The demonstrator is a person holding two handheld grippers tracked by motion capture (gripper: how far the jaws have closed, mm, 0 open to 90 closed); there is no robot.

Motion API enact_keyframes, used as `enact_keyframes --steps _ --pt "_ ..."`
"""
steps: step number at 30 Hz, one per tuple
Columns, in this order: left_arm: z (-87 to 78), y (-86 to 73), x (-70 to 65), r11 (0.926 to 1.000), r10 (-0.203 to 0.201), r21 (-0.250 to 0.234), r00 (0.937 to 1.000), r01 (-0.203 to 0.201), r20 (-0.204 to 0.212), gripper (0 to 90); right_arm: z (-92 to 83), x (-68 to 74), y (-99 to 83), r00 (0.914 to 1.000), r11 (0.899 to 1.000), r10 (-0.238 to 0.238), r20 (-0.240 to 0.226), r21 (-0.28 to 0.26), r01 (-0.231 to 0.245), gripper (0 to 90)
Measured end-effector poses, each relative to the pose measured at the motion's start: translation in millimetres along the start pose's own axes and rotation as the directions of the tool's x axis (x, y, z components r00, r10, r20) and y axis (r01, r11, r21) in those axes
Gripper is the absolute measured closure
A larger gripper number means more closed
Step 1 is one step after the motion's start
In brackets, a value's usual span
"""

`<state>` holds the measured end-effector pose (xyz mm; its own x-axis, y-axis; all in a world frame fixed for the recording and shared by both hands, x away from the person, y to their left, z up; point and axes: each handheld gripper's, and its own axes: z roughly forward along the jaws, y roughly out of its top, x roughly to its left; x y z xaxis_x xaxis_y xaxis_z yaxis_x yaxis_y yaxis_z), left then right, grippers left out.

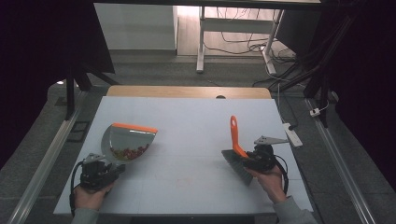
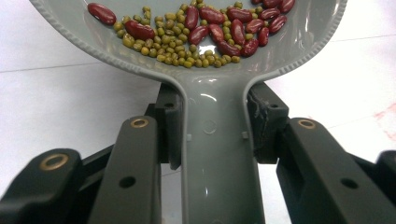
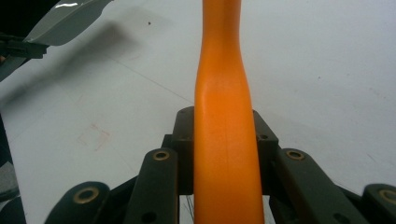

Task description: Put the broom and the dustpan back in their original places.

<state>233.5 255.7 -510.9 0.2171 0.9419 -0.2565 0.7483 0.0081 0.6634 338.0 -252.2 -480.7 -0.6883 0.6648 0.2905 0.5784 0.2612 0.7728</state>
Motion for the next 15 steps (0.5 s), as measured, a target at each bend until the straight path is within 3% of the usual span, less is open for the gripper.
enact_keyframes --steps 15 --pt "14.5 -3.4 8.4 0.9964 -0.031 0.077 0.9977 0.035 -0.061 61.5 6.5 -15.9 -3.1 0.9971 0.998 0.067 0.036 0.019 -0.068 71.0"
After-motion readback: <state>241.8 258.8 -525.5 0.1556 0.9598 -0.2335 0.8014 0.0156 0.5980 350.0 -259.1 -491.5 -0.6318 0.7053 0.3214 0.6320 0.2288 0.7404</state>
